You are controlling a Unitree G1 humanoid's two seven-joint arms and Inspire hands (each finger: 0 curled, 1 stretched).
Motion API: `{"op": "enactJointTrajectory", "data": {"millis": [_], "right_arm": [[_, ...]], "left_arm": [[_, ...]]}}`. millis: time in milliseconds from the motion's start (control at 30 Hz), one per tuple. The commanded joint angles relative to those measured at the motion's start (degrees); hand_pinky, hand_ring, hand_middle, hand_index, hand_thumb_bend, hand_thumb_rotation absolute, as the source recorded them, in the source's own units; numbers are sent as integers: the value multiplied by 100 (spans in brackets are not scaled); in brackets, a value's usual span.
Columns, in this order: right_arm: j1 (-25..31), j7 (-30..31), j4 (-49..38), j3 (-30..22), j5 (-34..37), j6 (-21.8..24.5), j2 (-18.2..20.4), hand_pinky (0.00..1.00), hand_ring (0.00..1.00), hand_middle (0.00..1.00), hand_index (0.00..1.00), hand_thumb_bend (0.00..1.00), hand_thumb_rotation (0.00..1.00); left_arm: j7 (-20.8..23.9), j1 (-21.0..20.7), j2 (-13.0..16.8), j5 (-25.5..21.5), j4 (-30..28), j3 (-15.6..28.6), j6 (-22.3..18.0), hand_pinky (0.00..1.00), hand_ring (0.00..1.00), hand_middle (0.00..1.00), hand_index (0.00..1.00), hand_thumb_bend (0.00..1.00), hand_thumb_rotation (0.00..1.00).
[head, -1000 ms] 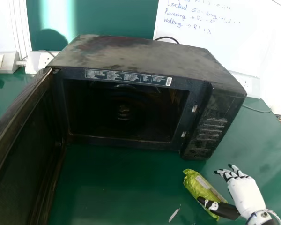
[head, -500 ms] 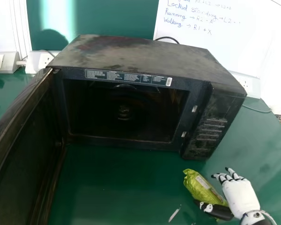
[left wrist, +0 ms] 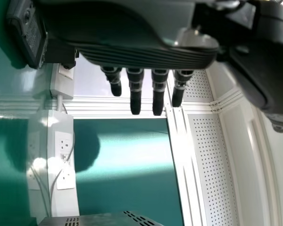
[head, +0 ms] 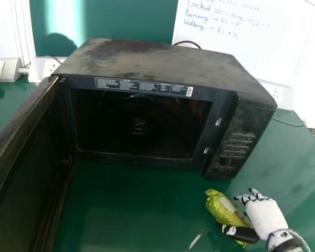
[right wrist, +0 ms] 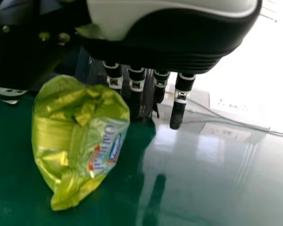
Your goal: Put biscuit inside oven
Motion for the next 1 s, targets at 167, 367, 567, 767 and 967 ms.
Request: {"op": "enactJointTrajectory", "data": {"millis": [167,367,567,767,967], "right_arm": [[-88,187,155,112,110,27,-280,76,86,89,88,96,60],[-149,114,376,145,80,17,-441,75,86,90,89,95,58],[-205,-145,581,284,-208,69,-518,74,84,89,88,96,58],[-191,-202,577,371,-364,150,-533,75,85,89,88,95,58],[-166,-195,542,395,-439,181,-556,77,86,90,89,95,58]], "left_arm": [[19,139,-63,-48,-124,-25,46,99,92,94,100,100,100],[3,164,-72,-30,-109,-21,-16,98,92,94,100,100,100],[29,207,-100,-18,-199,-33,1,98,91,94,100,100,100],[28,224,-95,-11,-189,-25,-8,97,91,94,100,100,100],[61,237,-142,-22,-279,-53,6,98,91,94,100,100,100]]}}
